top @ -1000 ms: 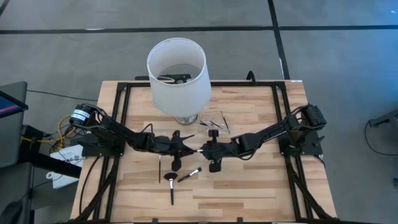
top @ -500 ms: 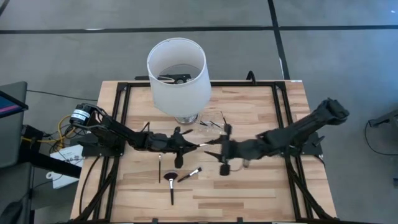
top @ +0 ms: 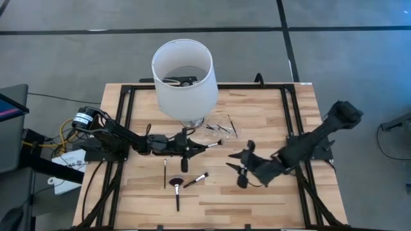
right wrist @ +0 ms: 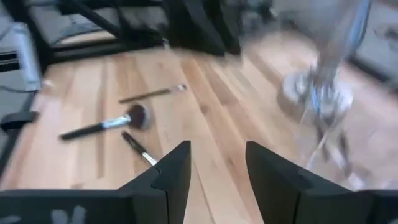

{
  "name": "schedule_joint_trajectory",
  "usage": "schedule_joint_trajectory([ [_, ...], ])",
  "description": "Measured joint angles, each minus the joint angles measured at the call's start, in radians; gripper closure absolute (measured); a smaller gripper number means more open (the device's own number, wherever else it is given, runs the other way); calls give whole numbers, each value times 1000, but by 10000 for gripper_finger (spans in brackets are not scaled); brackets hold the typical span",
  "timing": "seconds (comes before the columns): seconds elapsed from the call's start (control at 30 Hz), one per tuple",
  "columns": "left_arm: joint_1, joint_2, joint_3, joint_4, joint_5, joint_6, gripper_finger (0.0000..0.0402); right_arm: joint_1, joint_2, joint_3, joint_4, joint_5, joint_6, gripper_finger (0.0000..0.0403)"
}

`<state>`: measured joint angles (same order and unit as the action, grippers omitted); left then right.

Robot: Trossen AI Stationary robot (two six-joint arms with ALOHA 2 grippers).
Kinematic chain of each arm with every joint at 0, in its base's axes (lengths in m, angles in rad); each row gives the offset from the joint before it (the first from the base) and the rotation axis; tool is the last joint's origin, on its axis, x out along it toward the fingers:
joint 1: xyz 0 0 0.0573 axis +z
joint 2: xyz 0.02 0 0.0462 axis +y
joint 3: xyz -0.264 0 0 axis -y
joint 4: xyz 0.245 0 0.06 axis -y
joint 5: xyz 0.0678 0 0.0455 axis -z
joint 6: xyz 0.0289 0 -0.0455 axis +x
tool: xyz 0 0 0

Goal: Put items in baskets/containers
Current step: Put the powder brush into the transparent organizer

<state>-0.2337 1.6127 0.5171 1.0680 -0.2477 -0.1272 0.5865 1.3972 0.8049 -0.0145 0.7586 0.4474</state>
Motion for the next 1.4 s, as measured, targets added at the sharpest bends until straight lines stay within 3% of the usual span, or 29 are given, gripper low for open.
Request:
schedule_joint_trajectory([
  [0.1, 0, 0, 0, 25, 34, 0, 356, -46, 110, -63, 202, -2, 14, 256],
  [0.2, -1, 0, 0, 38, 44, 0, 355, -90, 198, -66, 339, -37, -95, 256],
  [0.3, -1, 0, 0, 33, 46, 0, 351, -132, 241, -65, 500, -125, -216, 257],
  [0.4, 0, 0, 0, 33, 55, 0, 353, -157, 244, -64, 619, -126, -321, 257],
  [0.83, -2, 0, 0, 134, 102, 45, 355, -178, 194, -64, 728, -84, -497, 258],
  [1.03, -3, 0, 0, 144, 110, 46, 355, -201, 194, -65, 914, -208, -569, 258],
  [1.13, -3, 0, 1, 151, 109, 73, 354, -221, 194, -65, 927, -275, -557, 258],
  [1.4, -7, 0, 1, 177, 103, 124, 354, -234, 194, -65, 936, -292, -545, 294],
])
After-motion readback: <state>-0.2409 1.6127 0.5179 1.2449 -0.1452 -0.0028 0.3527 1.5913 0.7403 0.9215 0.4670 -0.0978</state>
